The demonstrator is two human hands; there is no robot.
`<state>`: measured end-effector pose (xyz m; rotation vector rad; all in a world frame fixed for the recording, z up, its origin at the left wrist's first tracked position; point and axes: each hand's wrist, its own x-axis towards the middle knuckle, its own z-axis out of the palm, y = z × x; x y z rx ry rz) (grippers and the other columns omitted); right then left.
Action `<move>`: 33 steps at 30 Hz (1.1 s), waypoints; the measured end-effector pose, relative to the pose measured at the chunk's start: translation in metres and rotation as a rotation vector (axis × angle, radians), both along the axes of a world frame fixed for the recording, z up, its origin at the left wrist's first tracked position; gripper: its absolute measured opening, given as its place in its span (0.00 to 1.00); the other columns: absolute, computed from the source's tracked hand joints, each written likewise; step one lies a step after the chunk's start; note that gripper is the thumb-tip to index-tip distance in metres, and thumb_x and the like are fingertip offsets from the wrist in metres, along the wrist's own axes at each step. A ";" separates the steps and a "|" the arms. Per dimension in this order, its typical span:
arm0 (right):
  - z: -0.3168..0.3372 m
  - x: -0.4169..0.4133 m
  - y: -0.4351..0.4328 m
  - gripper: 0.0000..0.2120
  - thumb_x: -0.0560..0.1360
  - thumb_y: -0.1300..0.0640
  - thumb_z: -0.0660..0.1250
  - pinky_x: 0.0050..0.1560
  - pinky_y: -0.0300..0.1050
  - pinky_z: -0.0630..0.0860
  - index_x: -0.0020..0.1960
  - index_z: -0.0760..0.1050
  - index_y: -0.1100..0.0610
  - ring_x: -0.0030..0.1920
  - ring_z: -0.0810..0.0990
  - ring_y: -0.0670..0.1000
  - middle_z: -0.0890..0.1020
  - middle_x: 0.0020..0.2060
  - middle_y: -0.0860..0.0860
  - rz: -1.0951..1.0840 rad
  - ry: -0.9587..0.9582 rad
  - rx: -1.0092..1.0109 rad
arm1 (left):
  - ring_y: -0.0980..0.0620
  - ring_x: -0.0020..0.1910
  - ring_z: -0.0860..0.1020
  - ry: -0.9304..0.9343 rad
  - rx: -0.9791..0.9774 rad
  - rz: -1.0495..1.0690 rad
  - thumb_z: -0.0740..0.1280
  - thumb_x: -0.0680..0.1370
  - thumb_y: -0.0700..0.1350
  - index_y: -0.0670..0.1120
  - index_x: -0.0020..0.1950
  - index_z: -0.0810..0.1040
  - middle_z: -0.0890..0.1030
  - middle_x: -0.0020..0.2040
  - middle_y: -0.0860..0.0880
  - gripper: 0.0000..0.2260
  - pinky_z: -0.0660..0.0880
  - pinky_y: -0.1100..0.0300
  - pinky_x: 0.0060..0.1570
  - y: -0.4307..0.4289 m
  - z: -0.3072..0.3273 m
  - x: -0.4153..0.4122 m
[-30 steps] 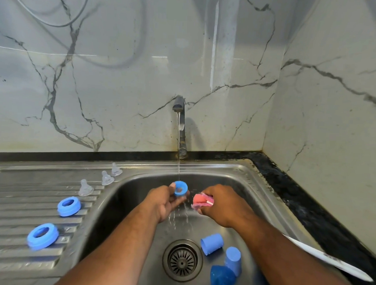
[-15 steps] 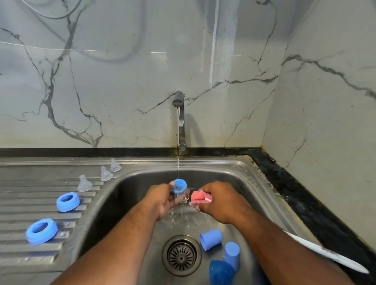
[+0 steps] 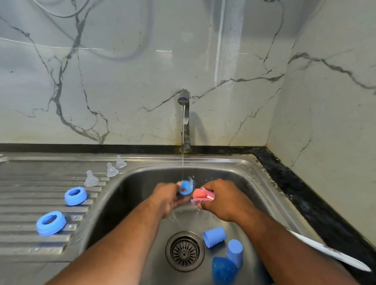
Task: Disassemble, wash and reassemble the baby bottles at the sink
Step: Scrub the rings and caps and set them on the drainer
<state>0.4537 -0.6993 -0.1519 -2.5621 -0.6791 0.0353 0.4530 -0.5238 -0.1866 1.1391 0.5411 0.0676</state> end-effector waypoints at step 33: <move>0.009 -0.016 0.003 0.20 0.73 0.36 0.72 0.54 0.45 0.78 0.64 0.79 0.38 0.53 0.80 0.44 0.83 0.56 0.40 0.064 -0.051 0.051 | 0.41 0.51 0.84 -0.033 -0.054 -0.043 0.63 0.85 0.45 0.36 0.59 0.77 0.83 0.54 0.35 0.12 0.84 0.53 0.41 0.017 -0.001 -0.009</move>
